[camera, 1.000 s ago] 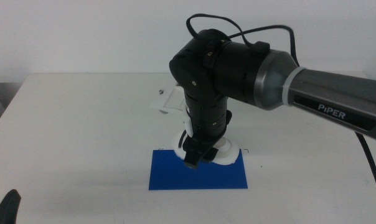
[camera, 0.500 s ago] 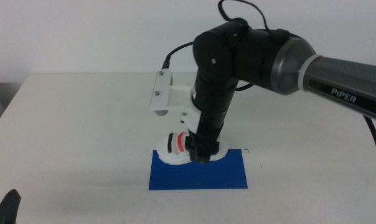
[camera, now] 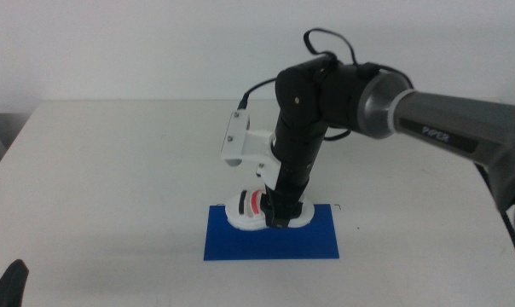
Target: Use one arm to grab the shoe from the table and place it on the mat.
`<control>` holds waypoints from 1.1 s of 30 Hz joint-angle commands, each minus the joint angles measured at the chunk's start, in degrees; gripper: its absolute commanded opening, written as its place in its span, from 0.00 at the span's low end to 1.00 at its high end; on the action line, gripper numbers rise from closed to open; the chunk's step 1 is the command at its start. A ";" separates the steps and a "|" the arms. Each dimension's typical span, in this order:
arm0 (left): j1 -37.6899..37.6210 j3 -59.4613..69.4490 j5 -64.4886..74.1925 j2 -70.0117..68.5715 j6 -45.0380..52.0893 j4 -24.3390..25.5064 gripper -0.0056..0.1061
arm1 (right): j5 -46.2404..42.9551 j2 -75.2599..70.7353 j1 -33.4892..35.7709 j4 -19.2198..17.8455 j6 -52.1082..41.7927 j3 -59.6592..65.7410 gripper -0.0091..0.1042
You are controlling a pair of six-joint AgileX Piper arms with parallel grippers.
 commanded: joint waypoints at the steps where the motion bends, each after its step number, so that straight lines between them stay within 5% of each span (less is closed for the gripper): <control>1: -0.26 0.40 -4.69 -0.76 -0.29 -0.55 0.89 | -1.40 -2.26 -0.56 0.43 -1.28 -1.66 0.05; 8: -0.26 0.40 -4.69 -0.76 -0.29 -0.55 0.89 | -3.49 0.20 -0.75 0.87 -2.19 -1.66 0.07; 13: -0.26 0.40 -4.69 -0.76 -0.29 -0.55 0.89 | -4.12 0.43 -1.01 2.55 -2.13 -1.66 0.17; 16: -0.26 0.40 -4.69 -0.76 -0.22 -0.55 0.89 | -3.86 0.43 -1.01 2.55 -2.13 -1.66 0.30; 19: -0.26 0.40 -4.69 -0.76 -0.27 -0.55 0.89 | -3.91 0.43 -1.01 2.91 -2.13 -1.66 0.59; 24: -0.26 0.40 -4.69 -0.76 -0.27 -0.55 0.89 | -4.31 -1.43 -1.10 3.42 -1.91 -1.66 0.76; 29: -0.26 0.40 -4.69 -0.76 -0.27 -0.55 0.89 | -5.18 -8.37 -2.56 4.27 3.02 0.03 0.77; 33: -0.26 0.40 -4.69 -0.76 -0.27 -0.55 0.89 | -14.29 -18.68 -7.52 9.41 7.22 10.90 0.76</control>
